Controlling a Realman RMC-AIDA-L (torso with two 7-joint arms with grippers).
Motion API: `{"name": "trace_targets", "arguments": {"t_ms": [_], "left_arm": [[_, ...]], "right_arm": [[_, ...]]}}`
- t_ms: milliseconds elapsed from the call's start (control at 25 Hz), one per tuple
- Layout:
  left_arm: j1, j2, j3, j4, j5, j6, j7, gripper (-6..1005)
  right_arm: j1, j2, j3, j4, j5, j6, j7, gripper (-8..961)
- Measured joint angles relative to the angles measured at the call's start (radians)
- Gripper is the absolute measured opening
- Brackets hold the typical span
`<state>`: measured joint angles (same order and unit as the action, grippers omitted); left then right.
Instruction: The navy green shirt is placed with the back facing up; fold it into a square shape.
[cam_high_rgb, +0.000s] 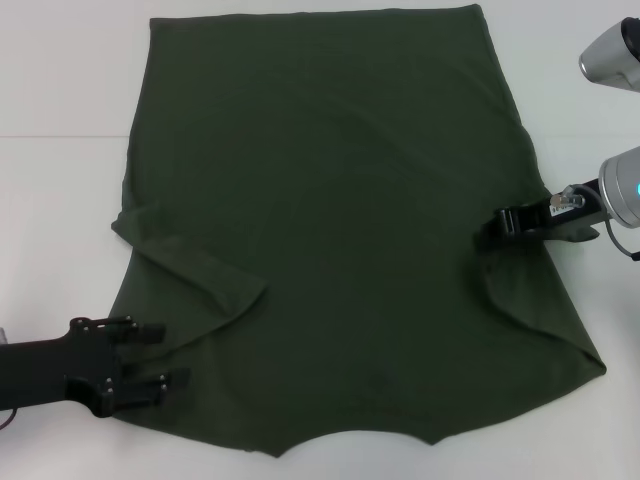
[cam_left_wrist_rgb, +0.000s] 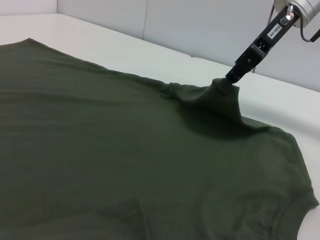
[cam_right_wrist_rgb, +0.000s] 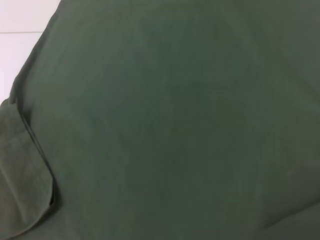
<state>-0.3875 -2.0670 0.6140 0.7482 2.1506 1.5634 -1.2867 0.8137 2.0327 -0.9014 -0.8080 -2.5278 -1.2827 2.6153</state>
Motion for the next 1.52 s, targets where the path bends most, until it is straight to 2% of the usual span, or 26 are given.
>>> {"name": "trace_targets", "arguments": {"t_ms": [160,360,520,600,720,760,920,1120,1400,1520], "left_arm": [[-0.002,0.0,0.002,-0.001,0.0,0.0,0.0,700],[-0.001,-0.003,0.003,-0.003,0.0,0.0,0.0,699],[0.001,-0.005,0.001,-0.003,0.0,0.0,0.0,700],[0.002,-0.005,-0.003,-0.004,-0.002,0.0,-0.001,700],[0.002,-0.005,-0.004,-0.006,-0.007,0.0,-0.001,700],[0.002,-0.005,-0.005,-0.006,-0.007,0.0,-0.001,700],[-0.004,-0.005,-0.006,-0.007,-0.007,0.0,-0.001,699],[-0.011,-0.009,-0.006,-0.004,-0.009,0.0,0.0,699],[-0.019,-0.011,-0.008,-0.002,-0.01,-0.004,-0.001,699],[-0.022,-0.014,-0.008,-0.002,-0.01,-0.013,0.001,699]], "right_arm": [[0.0,0.009,0.007,0.002,0.023,0.002,-0.004,96],[-0.014,0.012,0.013,0.053,0.16,0.024,-0.062,221],[-0.037,0.009,0.058,0.106,0.276,0.025,-0.153,321],[-0.077,0.01,0.099,0.116,0.353,0.011,-0.205,371],[-0.16,0.012,0.161,0.132,0.489,-0.029,-0.286,590],[-0.19,0.011,0.178,0.147,0.534,-0.042,-0.311,630],[-0.303,-0.003,0.258,0.288,0.707,-0.098,-0.445,790],[-0.39,-0.006,0.349,0.443,0.795,-0.118,-0.566,813],[-0.438,0.049,0.435,0.49,0.804,-0.104,-0.594,846],[-0.438,0.056,0.459,0.514,0.805,-0.084,-0.61,883]]}}
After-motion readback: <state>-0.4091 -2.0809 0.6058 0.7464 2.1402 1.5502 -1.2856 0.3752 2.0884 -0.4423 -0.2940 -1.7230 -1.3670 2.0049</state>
